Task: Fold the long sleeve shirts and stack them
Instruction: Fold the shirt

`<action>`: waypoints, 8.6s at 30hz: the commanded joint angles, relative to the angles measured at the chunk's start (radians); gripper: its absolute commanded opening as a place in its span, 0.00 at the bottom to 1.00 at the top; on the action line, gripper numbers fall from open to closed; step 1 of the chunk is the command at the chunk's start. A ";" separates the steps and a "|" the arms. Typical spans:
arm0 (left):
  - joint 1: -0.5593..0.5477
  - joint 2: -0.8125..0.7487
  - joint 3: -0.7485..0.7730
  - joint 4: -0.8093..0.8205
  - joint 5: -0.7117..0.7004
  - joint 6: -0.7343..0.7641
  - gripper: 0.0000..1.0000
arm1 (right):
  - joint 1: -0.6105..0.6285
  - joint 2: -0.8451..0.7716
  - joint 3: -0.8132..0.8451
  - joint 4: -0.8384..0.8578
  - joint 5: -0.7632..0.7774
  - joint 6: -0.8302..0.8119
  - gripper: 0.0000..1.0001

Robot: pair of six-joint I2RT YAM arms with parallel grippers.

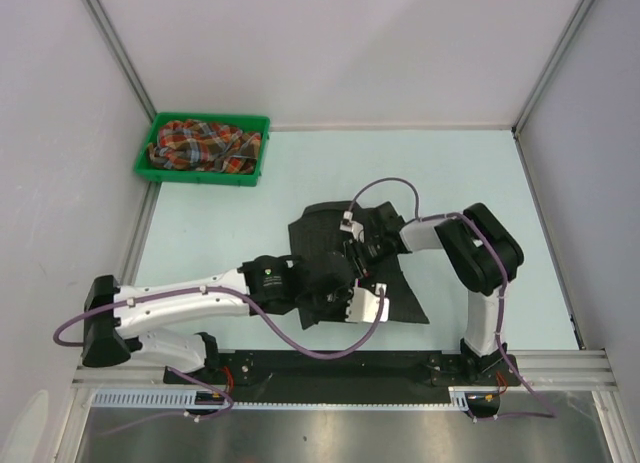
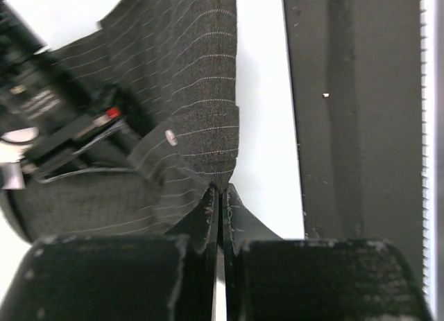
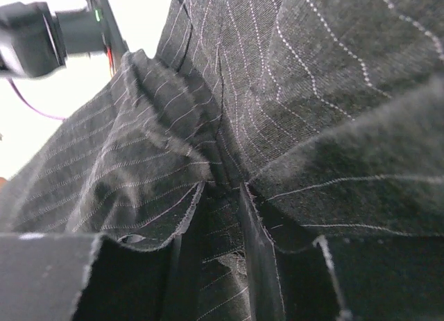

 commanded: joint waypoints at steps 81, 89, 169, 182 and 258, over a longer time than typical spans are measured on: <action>0.983 0.477 -0.051 0.076 0.740 -0.085 0.56 | -0.405 -0.089 0.209 -0.658 0.151 -0.733 0.50; 0.984 0.457 -0.043 0.051 0.730 -0.071 0.31 | -0.425 -0.092 0.232 -0.699 0.123 -0.736 0.01; 0.868 0.101 -0.295 0.785 0.978 -0.893 0.99 | -0.351 -0.489 -0.111 0.261 -0.055 0.398 1.00; 0.950 0.541 -0.418 1.044 0.830 -1.010 0.99 | -0.259 -0.033 -0.279 0.688 -0.072 0.618 1.00; 1.326 -0.155 -0.183 0.369 0.563 -0.545 0.99 | -0.115 -0.124 0.622 -0.392 0.532 -0.347 0.81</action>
